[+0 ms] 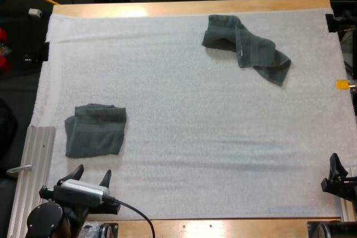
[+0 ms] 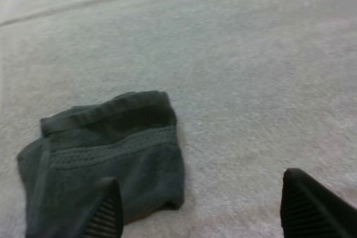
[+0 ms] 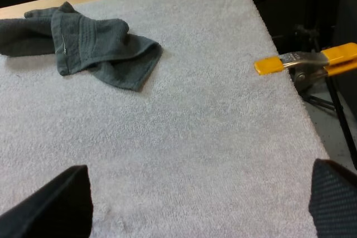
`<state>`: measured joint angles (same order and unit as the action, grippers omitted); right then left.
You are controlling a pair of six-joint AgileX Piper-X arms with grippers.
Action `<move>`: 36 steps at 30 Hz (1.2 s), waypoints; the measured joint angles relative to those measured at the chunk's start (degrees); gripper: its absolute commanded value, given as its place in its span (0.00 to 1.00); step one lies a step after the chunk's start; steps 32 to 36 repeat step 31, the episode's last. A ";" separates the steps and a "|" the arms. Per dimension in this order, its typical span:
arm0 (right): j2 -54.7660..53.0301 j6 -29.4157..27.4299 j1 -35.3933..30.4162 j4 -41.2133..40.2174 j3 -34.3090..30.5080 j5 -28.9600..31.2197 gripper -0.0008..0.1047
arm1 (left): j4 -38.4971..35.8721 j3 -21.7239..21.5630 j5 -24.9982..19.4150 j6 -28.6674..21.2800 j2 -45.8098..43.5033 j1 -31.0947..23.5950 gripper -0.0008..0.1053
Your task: Pick towel from pile, fold and stack
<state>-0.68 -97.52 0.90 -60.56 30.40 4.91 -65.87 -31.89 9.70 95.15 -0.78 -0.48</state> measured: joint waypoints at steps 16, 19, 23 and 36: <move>0.00 0.00 0.00 0.00 0.00 0.00 0.74 | 0.00 0.00 0.00 0.00 0.00 -0.85 0.55; 0.00 0.00 0.00 0.00 0.00 0.00 0.74 | 0.00 0.00 0.00 0.00 0.00 -0.85 0.55; 0.00 0.00 0.00 0.00 0.00 0.00 0.74 | 0.00 0.00 0.00 0.00 0.00 -0.85 0.55; 0.00 0.00 0.00 0.00 0.00 0.00 0.74 | 0.00 0.00 0.00 0.00 0.00 -0.85 0.55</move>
